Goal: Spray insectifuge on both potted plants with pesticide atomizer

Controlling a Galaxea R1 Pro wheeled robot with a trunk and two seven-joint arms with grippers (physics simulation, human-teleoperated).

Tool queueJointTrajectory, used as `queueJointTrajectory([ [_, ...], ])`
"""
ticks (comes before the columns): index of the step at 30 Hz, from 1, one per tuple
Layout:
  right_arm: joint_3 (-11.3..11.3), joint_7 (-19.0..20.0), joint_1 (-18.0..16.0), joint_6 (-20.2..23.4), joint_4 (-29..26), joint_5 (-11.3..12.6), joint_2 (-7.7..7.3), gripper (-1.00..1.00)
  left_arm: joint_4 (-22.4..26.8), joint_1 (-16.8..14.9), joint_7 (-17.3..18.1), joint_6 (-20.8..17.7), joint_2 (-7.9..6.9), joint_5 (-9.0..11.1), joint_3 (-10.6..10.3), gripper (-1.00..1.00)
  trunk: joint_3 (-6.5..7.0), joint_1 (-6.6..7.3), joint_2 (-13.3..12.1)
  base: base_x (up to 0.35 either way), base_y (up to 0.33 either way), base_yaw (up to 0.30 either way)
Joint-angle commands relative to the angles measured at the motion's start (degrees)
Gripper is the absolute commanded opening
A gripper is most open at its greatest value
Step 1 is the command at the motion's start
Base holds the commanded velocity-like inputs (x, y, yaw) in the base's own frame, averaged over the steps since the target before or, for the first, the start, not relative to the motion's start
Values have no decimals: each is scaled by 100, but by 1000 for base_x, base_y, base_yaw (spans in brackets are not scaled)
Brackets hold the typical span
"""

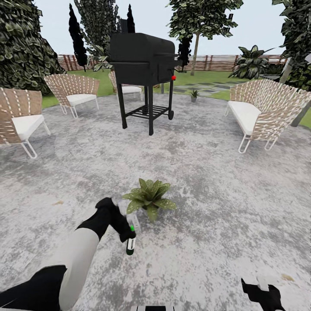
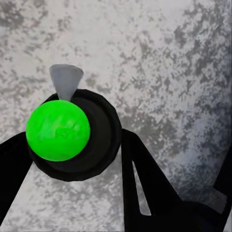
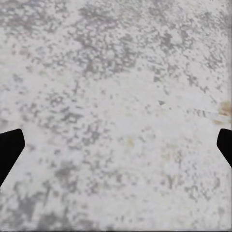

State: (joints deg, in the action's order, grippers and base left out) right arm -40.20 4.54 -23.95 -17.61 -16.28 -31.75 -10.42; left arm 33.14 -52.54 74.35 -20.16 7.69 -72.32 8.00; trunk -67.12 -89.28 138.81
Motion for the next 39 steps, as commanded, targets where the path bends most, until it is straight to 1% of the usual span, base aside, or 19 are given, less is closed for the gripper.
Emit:
queueJointTrajectory([
  [1, -49, 47, -5, -23, 2, -17, 7, 100, 7, 87, -168, -48, 1, 173, 79, -100, -4, 2, 2, -25, 0, 0],
  [4, -32, 54, -5, -16, 2, -34, 25, 100, -1, 204, -518, -38, -12, 598, 101, -100, -4, 2, 2, -8, 0, 0],
  [7, 69, 108, -6, -7, -19, -94, 30, 100, -8, 342, -594, -4, -93, 743, 100, -100, -4, 2, 2, -1, 0, 0],
  [10, 990, 412, -8, 14, -351, -435, 51, 100, -77, 413, -609, 507, -224, 760, 104, -100, -4, 2, 2, 0, 0, 0],
  [11, 1338, 714, -32, 26, -470, -479, 59, 100, -91, 421, -606, 619, -283, 766, 104, -100, -4, 2, 2, 0, 0, 0],
  [12, 1705, 1236, -120, 33, -612, -506, 89, 100, -100, 425, -601, 701, -372, 769, 99, -100, -4, 2, 2, 0, 0, 0],
  [13, 1872, 1600, -213, 40, -718, -519, 140, 100, -107, 440, -596, 738, -415, 771, 98, -100, -4, 2, 2, 0, 0, 0],
  [17, 2257, 2780, -548, 59, -898, -645, 449, 100, -111, 638, -587, 944, -467, 688, 41, -100, -4, 2, 2, 0, 0, 0],
  [20, 2913, 3278, -653, 64, -1042, -843, 744, 100, -270, 676, -558, 1398, -476, 643, 27, -100, -4, 2, 2, 0, 0, 0],
  [21, 3053, 3536, -659, 64, -1122, -861, 848, 100, -376, 681, -559, 1443, -475, 529, 26, -100, -4, 2, 2, 0, 0, 0],
  [22, 3251, 3906, -672, 64, -1187, -875, 949, 100, -539, 683, -567, 1492, -470, 176, 26, -100, -4, 2, 2, 0, 0, 0],
  [24, 3391, 4010, -694, 64, -1200, -885, 990, 100, -674, 683, -569, 1712, -454, 13, 26, -100, -4, 2, 2, 0, 0, 0],
  [27, 3391, 4010, -694, 64, -1200, -885, 990, 100, -674, 683, -569, 1712, -454, 13, 26, -100, -4, 2, 2, 0, 0, 0],
  [28, 3397, 4017, -695, 63, -1200, -887, 991, -100, -689, 683, -571, 1738, -450, 5, 24, -100, -4, 2, 2, 0, 0, 0],
  [30, 3422, 4441, -704, 56, -1344, -892, 1176, -100, -901, 683, -590, 1818, -406, -19, -150, -100, -4, 2, 2, 0, 0, 0],
  [32, 3429, 4724, -707, 50, -1390, -894, 1262, -100, -975, 701, -596, 1841, -388, -26, -203, -100, -4, 2, 2, 0, 0, 0],
  [34, 3431, 4800, -707, 48, -1406, -894, 1323, -100, -989, 716, -597, 1845, -373, -27, -278, -100, -4, 2, 2, 0, 0, 0],
  [36, 3431, 4822, -711, 47, -1434, -896, 1448, -100, -993, 742, -600, 1831, -361, -25, -473, -100, -4, 2, 2, 0, 0, 0],
  [39, 3431, 4827, -736, 55, -1546, -894, 1618, -100, -992, 796, -598, 1831, -322, -31, -563, -100, -4, 2, 2, 0, 0, 0],
])
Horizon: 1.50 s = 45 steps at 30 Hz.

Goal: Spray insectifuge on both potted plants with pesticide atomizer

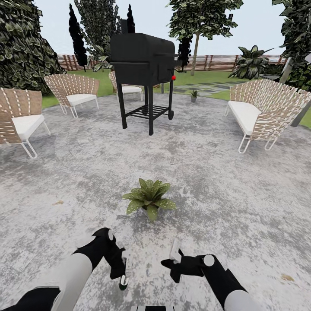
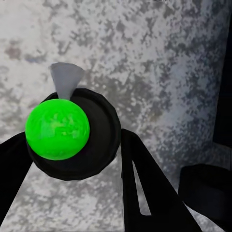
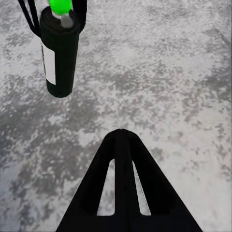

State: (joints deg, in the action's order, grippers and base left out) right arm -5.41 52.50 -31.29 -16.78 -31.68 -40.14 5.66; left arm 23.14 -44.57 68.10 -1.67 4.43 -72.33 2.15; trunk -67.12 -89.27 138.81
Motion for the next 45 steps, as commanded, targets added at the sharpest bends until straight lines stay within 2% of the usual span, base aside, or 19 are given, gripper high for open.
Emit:
queueJointTrajectory([
  [1, -48, 31, -6, -28, -18, -56, 46, -100, 11, 7, 26, -17, 14, -33, -5, -100, -5, 1, 2, 0, 0, 0],
  [4, -48, 32, -16, -27, -38, -58, 182, -100, 14, 16, -50, -46, 26, -28, -315, -100, -5, 1, 2, 0, 0, 0],
  [7, -48, 32, -18, -27, -40, -56, 245, -100, 15, 18, -136, -62, 47, -27, -376, -100, -5, 1, 2, 0, 0, 0],
  [17, -48, 32, -22, -28, -140, -56, 325, -100, 108, 18, -163, -105, 181, -29, -379, -100, -5, 1, 2, 0, 0, 0],
  [20, -48, 30, -41, -27, -161, -56, 330, -100, 111, 18, -261, -106, 274, -23, -375, -100, -5, 1, 2, 0, 0, 0],
  [23, -48, 27, -44, -27, -163, -56, 331, -100, 104, 18, -397, -106, 300, -2, -373, -100, -5, 1, 2, 0, 0, 0],
  [30, -48, 23, -44, -32, -167, -53, 331, -100, 103, 18, -424, -99, 444, 41, -373, -100, -5, 1, 2, 0, 0, 0],
  [40, -48, 23, -44, -35, -166, -47, 331, -100, 103, 18, -505, -88, 545, 69, -373, -100, -5, 1, 2, 0, 0, 0],
  [45, -48, 23, -44, -36, -165, -47, 332, -100, 103, 20, -506, -81, 557, 280, -373, -100, -5, 1, 2, 0, 0, 0],
])
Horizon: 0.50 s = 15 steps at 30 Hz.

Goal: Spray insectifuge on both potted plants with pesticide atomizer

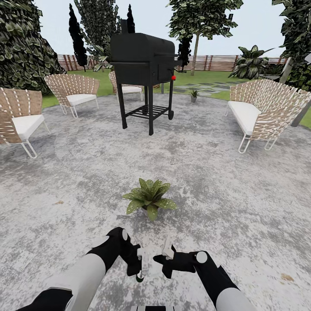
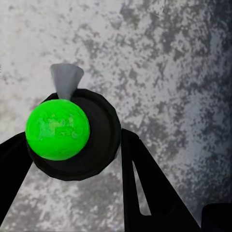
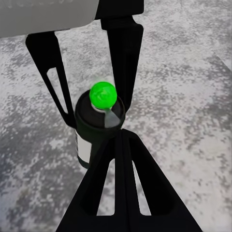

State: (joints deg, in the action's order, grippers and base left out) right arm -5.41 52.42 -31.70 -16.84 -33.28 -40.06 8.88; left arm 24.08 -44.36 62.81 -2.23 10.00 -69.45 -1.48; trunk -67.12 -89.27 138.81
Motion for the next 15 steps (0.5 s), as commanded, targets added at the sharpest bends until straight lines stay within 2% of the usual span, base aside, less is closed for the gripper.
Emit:
queueJointTrajectory([
  [1, -48, 32, -3, -28, -4, -54, 9, -100, 9, 3, 22, -23, 0, 8, -11, -100, -5, 1, 2, 0, 0, 0],
  [12, -48, 32, -3, -28, -12, -54, 15, -100, -61, 6, 21, -23, 0, 31, -5, -100, -5, 1, 2, 0, 0, 0],
  [15, -48, 32, -3, -30, -18, -54, 15, -100, -61, 6, 15, -21, 0, 157, -3, -100, -5, 1, 2, 0, 0, 0],
])
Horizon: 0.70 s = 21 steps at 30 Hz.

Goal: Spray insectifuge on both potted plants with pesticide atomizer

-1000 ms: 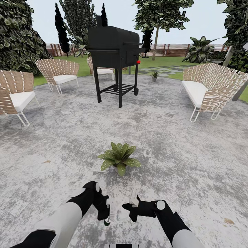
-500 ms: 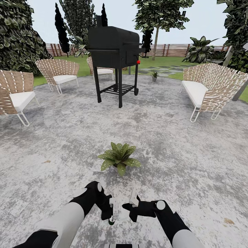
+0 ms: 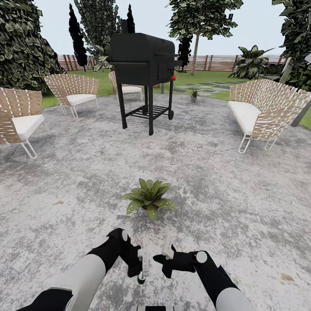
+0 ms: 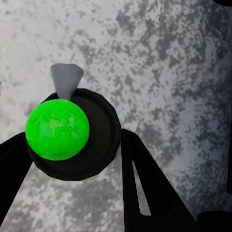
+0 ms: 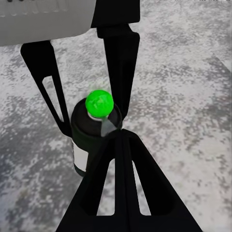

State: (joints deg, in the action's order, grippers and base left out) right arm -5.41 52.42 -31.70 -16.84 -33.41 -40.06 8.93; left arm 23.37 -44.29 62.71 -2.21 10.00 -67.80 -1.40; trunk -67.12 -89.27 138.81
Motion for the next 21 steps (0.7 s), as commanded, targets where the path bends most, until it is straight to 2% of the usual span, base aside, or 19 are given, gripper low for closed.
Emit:
queueJointTrajectory([
  [1, -48, 32, -3, -25, -22, -55, 11, -100, 8, -1, 23, -22, 0, 39, -15, -100, -5, 1, 2, 0, 0, 0],
  [10, -48, 32, -3, -21, -34, -55, 47, -100, 1, -1, 21, -6, 0, 153, -10, -100, -5, 1, 2, 0, 0, 0],
  [12, -48, 32, -3, -21, -34, -55, 47, -100, 1, 0, 16, 23, 0, 440, -11, -100, -5, 1, 2, 0, 0, 0],
  [14, -48, 32, -3, -22, -34, -55, 47, -100, 1, 1, 14, 33, 0, 540, -15, -100, -5, 1, 2, 0, 0, 0],
  [21, -48, 30, -3, -22, -33, -55, 47, -100, 1, -1, 13, 36, 0, 576, -18, -100, -5, 1, 2, 0, 0, 0],
])
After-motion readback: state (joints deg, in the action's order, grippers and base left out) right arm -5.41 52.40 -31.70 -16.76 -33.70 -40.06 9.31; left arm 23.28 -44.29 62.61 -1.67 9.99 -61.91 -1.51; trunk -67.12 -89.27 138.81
